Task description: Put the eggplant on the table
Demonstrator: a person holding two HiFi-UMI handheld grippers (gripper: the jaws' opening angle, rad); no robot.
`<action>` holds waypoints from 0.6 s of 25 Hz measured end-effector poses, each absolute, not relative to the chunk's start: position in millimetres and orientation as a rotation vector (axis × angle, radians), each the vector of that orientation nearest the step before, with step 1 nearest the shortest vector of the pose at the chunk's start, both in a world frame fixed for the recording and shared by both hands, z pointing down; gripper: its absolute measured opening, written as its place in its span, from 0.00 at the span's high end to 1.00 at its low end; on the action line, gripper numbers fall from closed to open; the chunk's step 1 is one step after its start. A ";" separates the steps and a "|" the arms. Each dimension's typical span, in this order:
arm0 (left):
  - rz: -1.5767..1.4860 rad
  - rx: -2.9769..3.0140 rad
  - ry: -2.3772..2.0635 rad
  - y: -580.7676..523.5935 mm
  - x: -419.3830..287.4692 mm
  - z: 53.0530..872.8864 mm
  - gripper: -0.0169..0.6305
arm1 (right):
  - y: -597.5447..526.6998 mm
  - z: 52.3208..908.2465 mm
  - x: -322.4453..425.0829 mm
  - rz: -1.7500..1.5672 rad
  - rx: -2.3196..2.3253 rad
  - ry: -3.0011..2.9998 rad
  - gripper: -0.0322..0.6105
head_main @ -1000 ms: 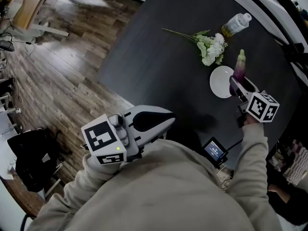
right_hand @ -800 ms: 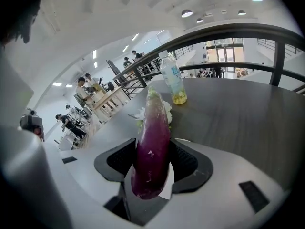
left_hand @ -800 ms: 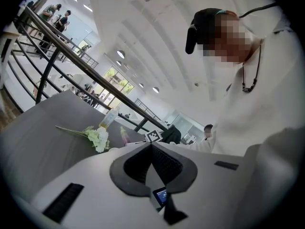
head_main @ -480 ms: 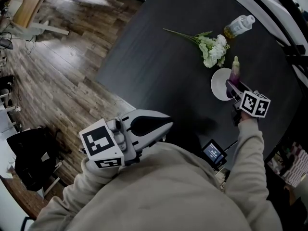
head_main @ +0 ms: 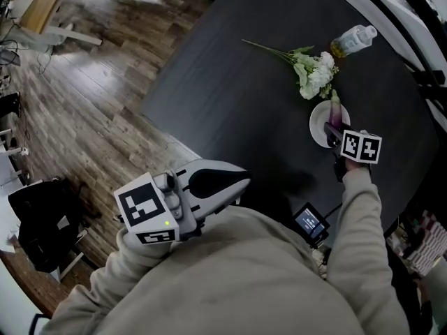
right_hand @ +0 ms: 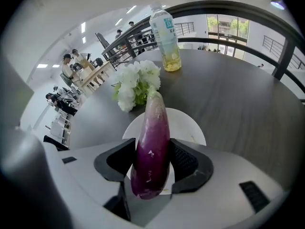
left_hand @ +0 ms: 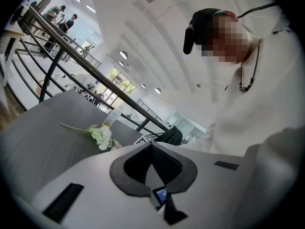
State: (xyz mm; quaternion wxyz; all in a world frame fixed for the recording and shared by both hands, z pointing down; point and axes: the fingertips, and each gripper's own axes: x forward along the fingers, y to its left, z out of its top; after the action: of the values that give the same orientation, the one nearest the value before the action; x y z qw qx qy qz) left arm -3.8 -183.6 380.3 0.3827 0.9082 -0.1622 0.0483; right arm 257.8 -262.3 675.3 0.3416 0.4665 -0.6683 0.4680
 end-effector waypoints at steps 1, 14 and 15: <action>0.123 2.315 -0.417 -183.4 -4.6 380.7 0.96 | -261.5 676.7 258.0 1.214 1.212 -1.734 0.59; 0.116 2.317 -0.418 -178.9 -2.5 380.1 0.96 | -257.2 682.6 263.5 1.164 1.209 -1.697 0.59; 0.116 2.317 -0.416 -177.7 -2.9 378.7 0.96 | -256.3 680.6 263.7 1.162 1.215 -1.698 0.59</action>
State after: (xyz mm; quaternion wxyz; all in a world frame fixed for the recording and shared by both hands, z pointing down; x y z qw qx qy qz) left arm -2.9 -177.7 378.7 0.3821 0.9085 -0.1631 0.0454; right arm 263.7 -256.3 680.6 0.3671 0.4729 -0.6611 0.4523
